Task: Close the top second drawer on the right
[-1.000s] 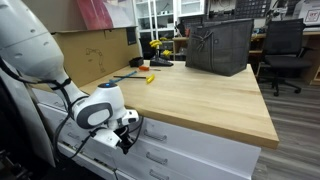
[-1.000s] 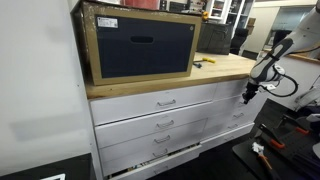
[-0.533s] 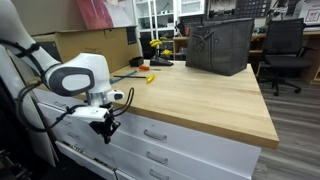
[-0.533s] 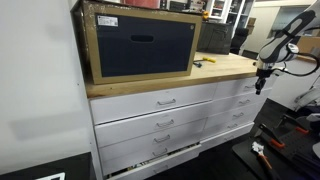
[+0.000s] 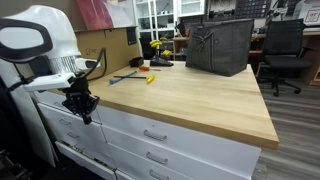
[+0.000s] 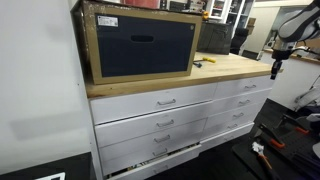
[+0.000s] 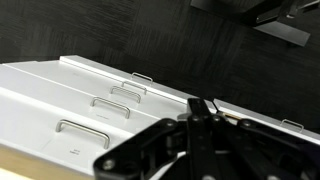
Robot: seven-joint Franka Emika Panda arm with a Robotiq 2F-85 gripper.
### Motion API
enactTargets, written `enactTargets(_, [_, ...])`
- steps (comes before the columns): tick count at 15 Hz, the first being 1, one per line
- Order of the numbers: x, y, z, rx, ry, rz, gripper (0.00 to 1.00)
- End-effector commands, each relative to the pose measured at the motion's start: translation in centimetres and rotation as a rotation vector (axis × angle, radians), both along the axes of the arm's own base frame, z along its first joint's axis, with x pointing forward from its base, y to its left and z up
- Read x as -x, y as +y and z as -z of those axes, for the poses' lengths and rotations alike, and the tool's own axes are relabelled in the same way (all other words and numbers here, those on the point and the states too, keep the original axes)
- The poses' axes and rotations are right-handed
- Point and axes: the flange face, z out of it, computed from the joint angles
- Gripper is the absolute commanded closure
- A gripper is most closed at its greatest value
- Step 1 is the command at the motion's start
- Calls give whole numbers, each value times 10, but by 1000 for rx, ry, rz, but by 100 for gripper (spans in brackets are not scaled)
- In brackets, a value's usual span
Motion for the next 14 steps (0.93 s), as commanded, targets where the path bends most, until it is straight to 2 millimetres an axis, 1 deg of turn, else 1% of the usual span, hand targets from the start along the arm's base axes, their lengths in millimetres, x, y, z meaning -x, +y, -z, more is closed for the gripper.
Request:
enactTargets(1, [11, 28, -47, 29, -29, 70, 100])
enactTargets(6, [-9, 57, -103, 63, -92, 247, 100])
enactTargets(11, [-16, 82, -158, 55, -64, 343, 100])
enactTargets(14, [-14, 93, -190, 50, -33, 386, 100])
